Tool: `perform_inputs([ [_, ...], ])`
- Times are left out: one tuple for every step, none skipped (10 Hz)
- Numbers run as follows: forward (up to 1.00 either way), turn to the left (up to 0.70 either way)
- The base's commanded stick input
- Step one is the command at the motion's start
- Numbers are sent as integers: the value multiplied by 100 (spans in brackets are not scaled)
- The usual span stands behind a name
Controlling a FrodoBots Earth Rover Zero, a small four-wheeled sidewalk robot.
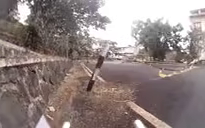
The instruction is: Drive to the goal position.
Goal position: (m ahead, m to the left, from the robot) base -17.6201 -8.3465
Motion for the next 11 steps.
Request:
perform_inputs([
  [0, -50],
  [0, -50],
  [0, -50],
  [0, -50],
  [0, -50],
  [0, -50],
  [0, -50],
  [0, -50],
  [0, -50],
  [0, -50],
  [0, -50],
])
